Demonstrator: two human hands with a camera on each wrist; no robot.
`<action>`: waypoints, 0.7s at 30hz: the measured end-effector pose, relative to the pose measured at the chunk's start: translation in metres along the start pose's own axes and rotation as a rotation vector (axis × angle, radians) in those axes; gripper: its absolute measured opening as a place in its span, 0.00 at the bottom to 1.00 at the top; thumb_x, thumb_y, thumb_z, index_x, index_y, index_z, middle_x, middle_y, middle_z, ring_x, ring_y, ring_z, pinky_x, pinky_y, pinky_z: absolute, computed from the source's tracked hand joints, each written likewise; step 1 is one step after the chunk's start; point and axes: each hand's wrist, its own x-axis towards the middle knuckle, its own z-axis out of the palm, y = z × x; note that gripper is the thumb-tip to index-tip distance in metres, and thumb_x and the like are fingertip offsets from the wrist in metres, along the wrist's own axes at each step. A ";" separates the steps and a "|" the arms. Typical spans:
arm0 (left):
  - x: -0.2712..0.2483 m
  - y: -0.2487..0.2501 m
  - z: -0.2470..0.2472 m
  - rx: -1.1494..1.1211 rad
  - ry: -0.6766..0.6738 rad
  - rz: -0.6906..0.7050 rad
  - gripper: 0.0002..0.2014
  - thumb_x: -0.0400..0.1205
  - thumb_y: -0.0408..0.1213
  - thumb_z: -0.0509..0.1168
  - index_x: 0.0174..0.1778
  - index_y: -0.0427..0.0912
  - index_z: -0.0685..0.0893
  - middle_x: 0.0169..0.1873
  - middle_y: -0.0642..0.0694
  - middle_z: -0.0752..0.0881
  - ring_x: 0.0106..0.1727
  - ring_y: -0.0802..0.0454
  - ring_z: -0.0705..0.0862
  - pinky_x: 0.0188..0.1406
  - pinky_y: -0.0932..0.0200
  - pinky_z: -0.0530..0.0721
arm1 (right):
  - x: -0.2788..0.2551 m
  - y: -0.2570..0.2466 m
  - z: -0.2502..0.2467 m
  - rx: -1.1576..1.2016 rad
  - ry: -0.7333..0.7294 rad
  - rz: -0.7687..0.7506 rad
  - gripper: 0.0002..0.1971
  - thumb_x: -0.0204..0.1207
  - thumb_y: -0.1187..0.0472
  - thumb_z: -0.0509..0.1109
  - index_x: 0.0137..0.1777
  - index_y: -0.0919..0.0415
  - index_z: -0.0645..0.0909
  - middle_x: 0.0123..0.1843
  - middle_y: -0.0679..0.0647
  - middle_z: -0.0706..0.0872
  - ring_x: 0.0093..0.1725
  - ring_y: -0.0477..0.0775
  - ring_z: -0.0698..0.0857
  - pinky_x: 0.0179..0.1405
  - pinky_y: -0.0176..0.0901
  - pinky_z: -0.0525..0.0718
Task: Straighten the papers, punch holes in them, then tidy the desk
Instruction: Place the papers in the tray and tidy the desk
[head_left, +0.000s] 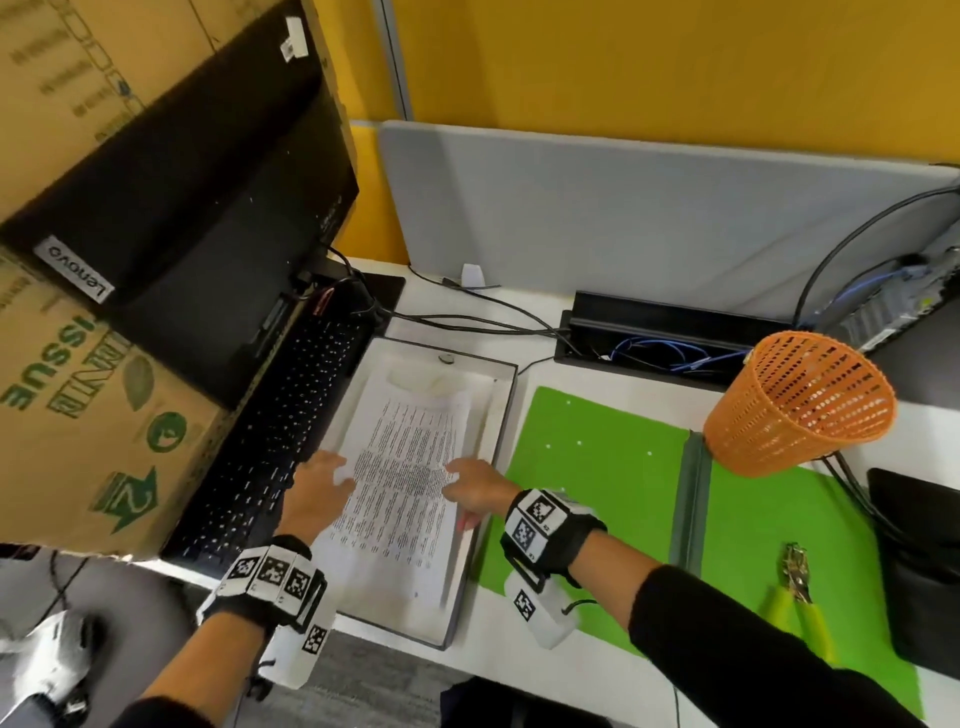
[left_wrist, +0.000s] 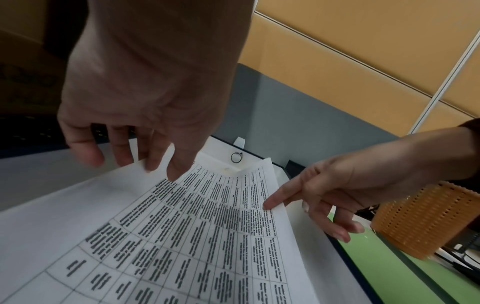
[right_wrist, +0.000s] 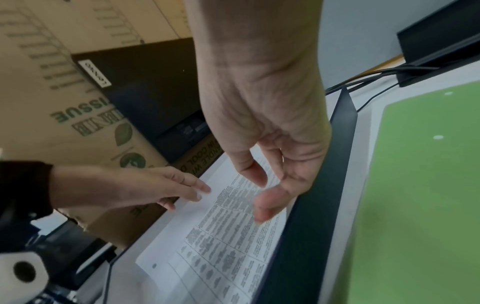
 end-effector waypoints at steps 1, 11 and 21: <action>0.000 -0.001 0.002 0.037 -0.020 -0.014 0.21 0.84 0.37 0.63 0.74 0.37 0.75 0.76 0.45 0.69 0.75 0.43 0.66 0.73 0.44 0.70 | 0.003 0.001 0.002 -0.032 -0.001 0.015 0.24 0.80 0.66 0.59 0.75 0.72 0.62 0.73 0.70 0.72 0.23 0.49 0.81 0.27 0.39 0.82; -0.006 0.007 0.020 0.370 -0.116 -0.014 0.22 0.81 0.45 0.66 0.71 0.44 0.74 0.74 0.44 0.55 0.71 0.40 0.61 0.72 0.47 0.69 | 0.008 -0.012 0.009 -0.384 0.026 0.076 0.17 0.77 0.72 0.59 0.26 0.64 0.66 0.29 0.62 0.74 0.31 0.64 0.78 0.20 0.45 0.71; -0.020 0.087 0.024 0.480 0.048 0.266 0.30 0.80 0.49 0.65 0.77 0.43 0.67 0.77 0.44 0.58 0.78 0.42 0.58 0.75 0.44 0.62 | -0.032 0.069 -0.059 0.110 0.428 -0.199 0.06 0.78 0.65 0.64 0.43 0.63 0.81 0.23 0.52 0.76 0.10 0.39 0.72 0.10 0.28 0.67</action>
